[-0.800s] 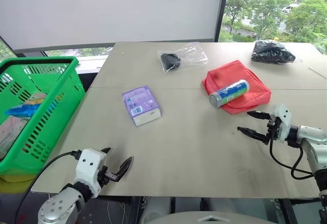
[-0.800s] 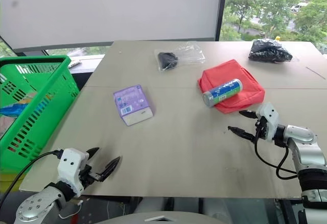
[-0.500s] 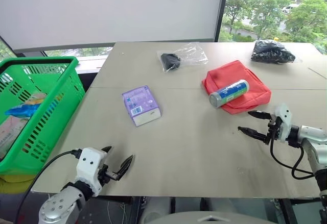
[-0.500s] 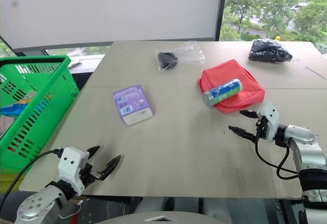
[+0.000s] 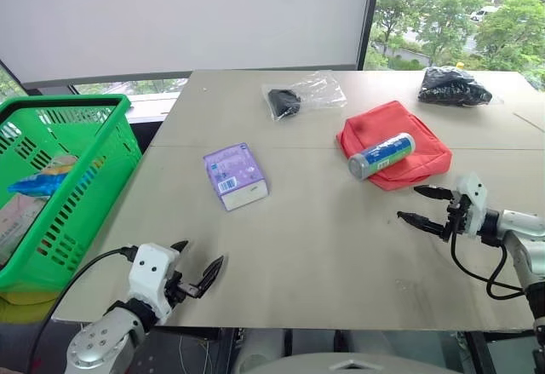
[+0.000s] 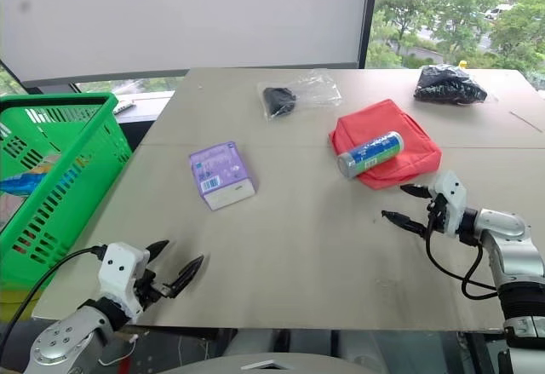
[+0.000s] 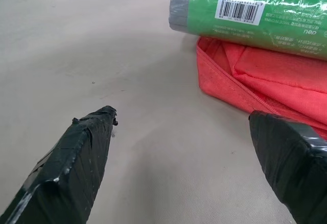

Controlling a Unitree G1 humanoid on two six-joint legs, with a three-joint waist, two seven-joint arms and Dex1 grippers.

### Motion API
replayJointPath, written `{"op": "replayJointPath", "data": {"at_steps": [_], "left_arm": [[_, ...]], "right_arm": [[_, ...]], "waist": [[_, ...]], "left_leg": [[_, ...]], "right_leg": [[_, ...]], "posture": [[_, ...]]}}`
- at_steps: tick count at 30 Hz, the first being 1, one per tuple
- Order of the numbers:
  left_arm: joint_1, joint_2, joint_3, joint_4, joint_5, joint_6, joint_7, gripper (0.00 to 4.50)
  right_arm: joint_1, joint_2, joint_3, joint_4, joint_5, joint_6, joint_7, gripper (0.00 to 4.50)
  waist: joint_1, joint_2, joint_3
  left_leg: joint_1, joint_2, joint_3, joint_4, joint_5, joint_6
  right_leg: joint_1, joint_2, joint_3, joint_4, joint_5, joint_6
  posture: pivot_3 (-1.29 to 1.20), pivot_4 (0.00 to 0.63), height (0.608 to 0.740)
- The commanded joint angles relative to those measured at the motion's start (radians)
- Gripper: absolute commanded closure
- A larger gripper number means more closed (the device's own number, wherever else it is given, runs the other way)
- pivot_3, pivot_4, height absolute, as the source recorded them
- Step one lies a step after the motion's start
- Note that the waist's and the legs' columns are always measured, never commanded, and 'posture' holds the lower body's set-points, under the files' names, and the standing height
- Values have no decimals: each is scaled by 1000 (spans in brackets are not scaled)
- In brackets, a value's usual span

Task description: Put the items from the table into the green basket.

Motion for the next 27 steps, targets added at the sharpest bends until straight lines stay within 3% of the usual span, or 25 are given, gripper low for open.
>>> {"op": "replayJointPath", "data": {"at_steps": [1,5,10,15,21,27], "left_arm": [[6,5,14,-53,-8,-23,-3,38],[-24,17,28,-140,-78,10,-17,38],[-102,89,64,-299,-350,185,-41,38],[-201,164,86,-377,-499,258,-19,38],[-307,234,105,-390,-547,297,28,38],[-306,251,119,-425,-565,304,57,38]], "right_arm": [[-26,-4,-38,-19,15,7,-27,0],[-112,40,-90,37,37,94,-176,0],[-263,77,-139,174,26,191,-360,0],[-426,113,-174,356,5,267,-545,0],[-575,132,-144,637,-77,343,-722,0],[-611,117,-87,716,-198,228,-851,0]], "waist": [[0,0,0],[0,0,1],[1,0,2],[0,1,2],[0,1,1],[1,1,1]], "left_leg": [[0,0,0,0,0,0],[0,0,0,0,0,0],[0,0,0,1,0,0],[-1,0,0,1,0,0],[0,0,1,0,0,0],[0,0,2,0,0,0]], "right_leg": [[0,0,0,0,0,0],[0,0,0,1,0,0],[0,0,0,1,2,-3],[-1,1,-1,1,5,-1],[0,2,1,1,5,-1],[0,2,2,1,5,-1]], "posture": [[44,36,740],[61,38,740],[70,35,740],[79,28,740],[106,19,740],[139,12,740]]}}
